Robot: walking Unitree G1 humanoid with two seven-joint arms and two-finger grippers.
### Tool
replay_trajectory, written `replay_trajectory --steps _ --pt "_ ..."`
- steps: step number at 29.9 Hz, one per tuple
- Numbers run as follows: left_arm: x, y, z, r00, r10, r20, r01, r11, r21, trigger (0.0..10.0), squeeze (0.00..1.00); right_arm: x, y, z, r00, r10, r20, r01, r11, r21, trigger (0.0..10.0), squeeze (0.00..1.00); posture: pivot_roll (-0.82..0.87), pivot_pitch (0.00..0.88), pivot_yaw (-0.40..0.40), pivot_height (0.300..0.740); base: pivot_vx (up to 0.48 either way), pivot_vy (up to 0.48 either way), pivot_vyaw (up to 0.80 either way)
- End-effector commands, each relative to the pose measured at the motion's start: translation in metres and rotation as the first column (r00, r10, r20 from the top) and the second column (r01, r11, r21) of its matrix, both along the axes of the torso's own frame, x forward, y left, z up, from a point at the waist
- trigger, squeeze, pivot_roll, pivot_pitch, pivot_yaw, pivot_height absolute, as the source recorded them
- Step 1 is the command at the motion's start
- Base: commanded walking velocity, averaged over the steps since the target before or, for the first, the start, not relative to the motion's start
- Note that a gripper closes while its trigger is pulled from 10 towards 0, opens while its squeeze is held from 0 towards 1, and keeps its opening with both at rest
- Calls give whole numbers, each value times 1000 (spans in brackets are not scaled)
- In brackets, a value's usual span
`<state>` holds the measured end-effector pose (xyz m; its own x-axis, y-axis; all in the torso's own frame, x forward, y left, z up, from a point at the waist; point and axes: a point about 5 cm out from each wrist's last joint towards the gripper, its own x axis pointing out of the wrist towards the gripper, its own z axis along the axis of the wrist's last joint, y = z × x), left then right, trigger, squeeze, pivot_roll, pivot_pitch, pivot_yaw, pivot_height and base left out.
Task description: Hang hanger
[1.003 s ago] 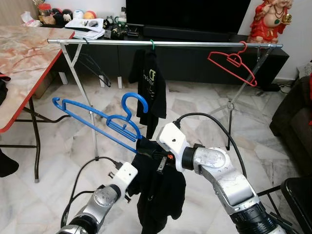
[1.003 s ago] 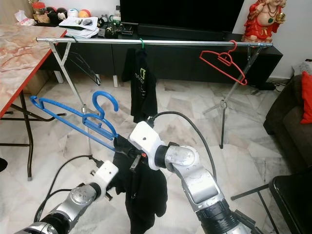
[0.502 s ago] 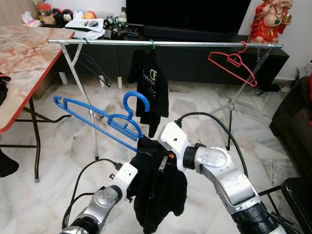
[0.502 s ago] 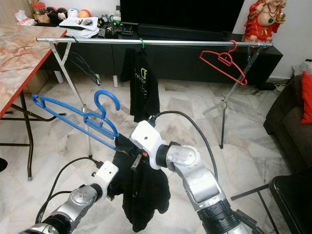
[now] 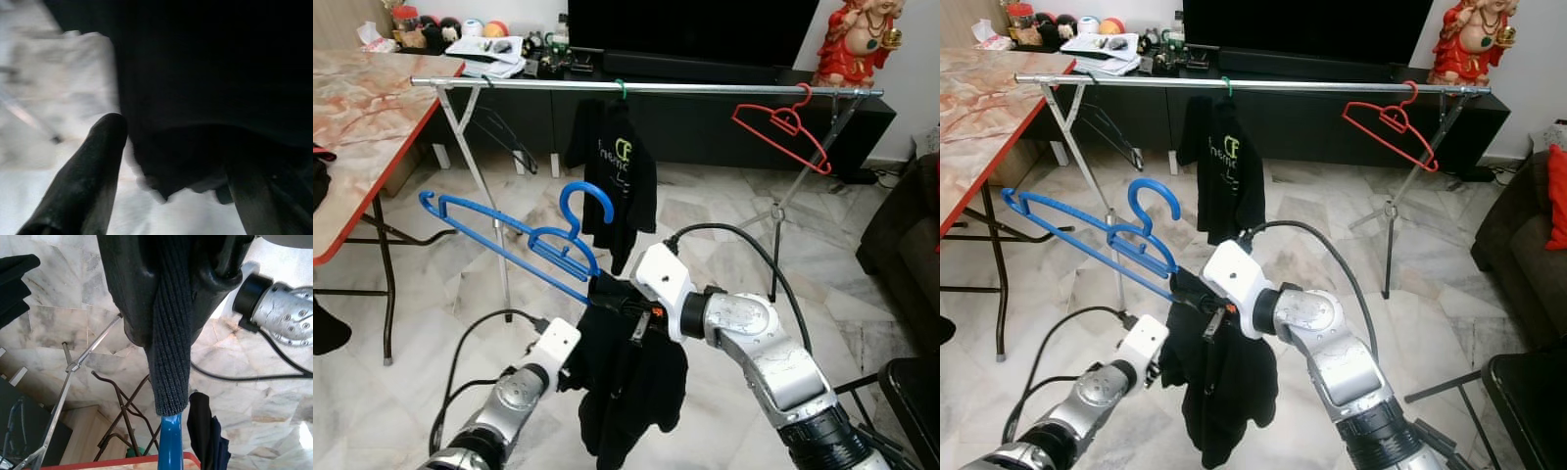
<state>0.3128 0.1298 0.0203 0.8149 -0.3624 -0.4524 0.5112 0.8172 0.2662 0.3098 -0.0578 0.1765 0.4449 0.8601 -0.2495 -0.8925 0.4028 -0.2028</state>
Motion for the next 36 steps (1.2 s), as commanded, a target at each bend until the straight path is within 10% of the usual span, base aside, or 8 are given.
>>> replay_trajectory --steps 1,2,3,10,13,14,15,36 --pt "-6 -2 -5 999 -37 -31 36 999 -27 10000 765 1 1 15 998 17 61 -19 999 31 0 0 -49 104 -89 740 0 0 0" --pt "-7 -4 -6 998 -53 -36 52 998 -30 10000 98 1 1 16 998 17 62 -19 999 31 0 0 -48 103 -89 740 0 0 0" --pt "-8 -4 -7 998 -59 -38 59 998 -14 10000 0 1 2 16 998 20 63 -22 999 32 0 0 -48 103 -89 740 0 0 0" --pt "-3 7 -6 999 47 -24 -47 998 33 10000 0 0 2 17 997 22 67 -24 999 31 0 0 -51 102 -90 740 0 0 0" --pt "-1 14 -5 995 97 -18 -96 995 39 2353 0 0 1 18 997 23 70 -25 999 30 0 0 -53 102 -89 740 0 0 0" --pt "-1 15 -5 995 100 -19 -99 994 37 2353 0 0 1 18 997 23 70 -25 999 29 0 0 -53 102 -89 740 0 0 0" --pt "-1 15 -5 995 96 -18 -95 995 42 0 0 0 0 18 997 23 70 -25 999 29 0 0 -53 102 -89 740 0 0 0" --pt "-9 8 -15 993 67 -99 -65 998 22 0 0 -2 1 23 995 40 90 -43 999 33 0 0 -59 90 -86 740 0 0 0"
